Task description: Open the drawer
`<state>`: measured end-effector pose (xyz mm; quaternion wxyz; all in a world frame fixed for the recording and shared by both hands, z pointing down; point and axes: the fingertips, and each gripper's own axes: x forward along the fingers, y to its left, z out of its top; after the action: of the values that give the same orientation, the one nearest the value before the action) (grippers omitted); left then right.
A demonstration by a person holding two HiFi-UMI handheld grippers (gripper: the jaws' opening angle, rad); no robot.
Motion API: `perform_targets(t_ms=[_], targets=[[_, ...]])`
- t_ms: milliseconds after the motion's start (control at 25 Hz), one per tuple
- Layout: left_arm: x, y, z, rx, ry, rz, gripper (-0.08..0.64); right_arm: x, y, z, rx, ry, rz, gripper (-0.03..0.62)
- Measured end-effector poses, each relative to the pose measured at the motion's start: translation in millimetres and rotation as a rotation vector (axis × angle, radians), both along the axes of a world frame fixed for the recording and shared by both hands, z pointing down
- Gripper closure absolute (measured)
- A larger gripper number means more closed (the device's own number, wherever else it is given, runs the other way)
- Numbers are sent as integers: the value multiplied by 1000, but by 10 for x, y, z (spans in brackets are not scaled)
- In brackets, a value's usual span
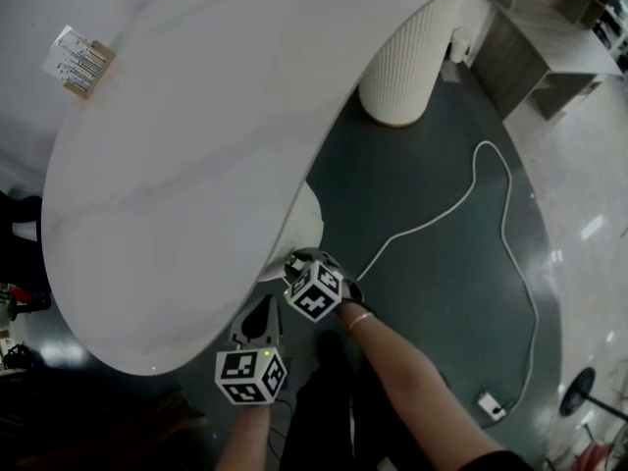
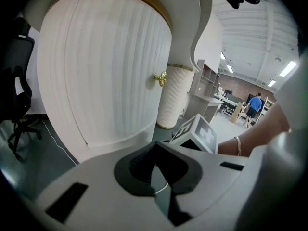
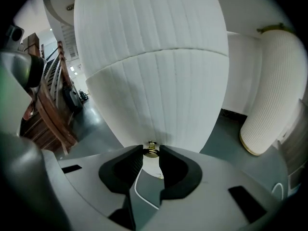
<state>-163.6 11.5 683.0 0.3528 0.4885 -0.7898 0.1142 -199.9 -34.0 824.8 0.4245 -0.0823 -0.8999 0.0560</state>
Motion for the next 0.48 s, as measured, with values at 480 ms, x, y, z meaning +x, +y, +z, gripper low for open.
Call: perform_targets(t_ms=[480], targets=[[178,71,-145,11,33,-6,557,296,-4,11,27,53,6,494]])
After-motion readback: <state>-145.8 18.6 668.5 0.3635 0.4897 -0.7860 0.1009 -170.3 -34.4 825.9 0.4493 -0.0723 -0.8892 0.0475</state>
